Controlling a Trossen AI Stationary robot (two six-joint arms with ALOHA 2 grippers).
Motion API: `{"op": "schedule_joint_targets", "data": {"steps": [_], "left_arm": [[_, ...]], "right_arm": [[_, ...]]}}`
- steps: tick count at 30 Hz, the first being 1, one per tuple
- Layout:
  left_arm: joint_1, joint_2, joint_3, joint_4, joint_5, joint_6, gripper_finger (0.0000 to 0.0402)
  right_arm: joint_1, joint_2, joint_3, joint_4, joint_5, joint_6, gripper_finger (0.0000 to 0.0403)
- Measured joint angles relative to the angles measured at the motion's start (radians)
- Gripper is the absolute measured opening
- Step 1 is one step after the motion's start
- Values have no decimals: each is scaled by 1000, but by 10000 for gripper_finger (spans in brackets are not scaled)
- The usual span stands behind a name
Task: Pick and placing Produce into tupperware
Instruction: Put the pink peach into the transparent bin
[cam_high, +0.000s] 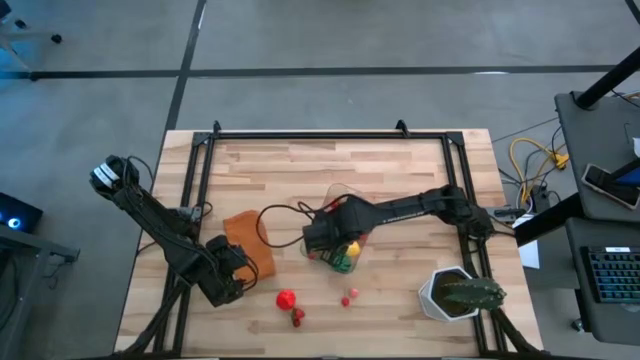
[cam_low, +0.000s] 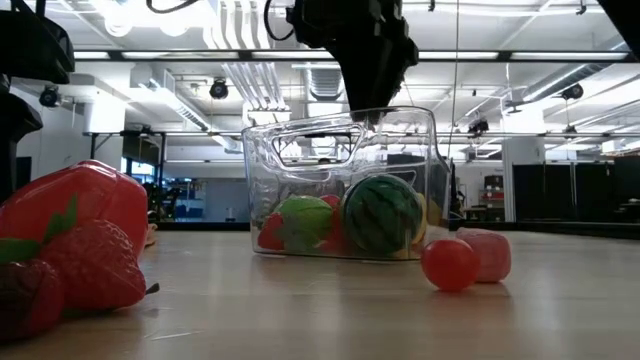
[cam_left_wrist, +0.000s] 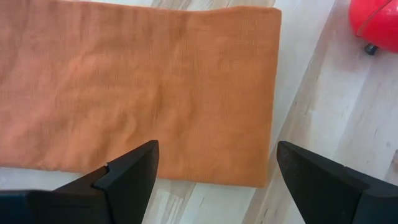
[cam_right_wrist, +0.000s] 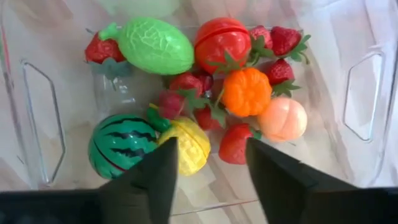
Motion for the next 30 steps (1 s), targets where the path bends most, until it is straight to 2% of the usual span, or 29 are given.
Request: {"op": "schedule_joint_targets", "data": {"steps": [6, 10, 14, 18, 25, 30], "left_arm": [[0, 0, 0, 0, 0, 1, 311], [0, 0, 0, -2, 0, 1, 311], [0, 0, 0, -3, 0, 3, 311], [0, 0, 0, -5, -4, 9, 311], [0, 0, 0, -4, -16, 35, 311], [-1, 0, 0, -3, -11, 35, 311]], "right_arm": [[40, -4, 4, -9, 7, -20, 270], [147, -25, 4, -7, 45, -121, 302], [282, -27, 0, -1, 106, -163, 306], [373, -23, -47, 60, 79, -43, 297], [402, -20, -241, 304, 17, 215, 283], [399, -20, -342, 367, 5, 318, 275]]}}
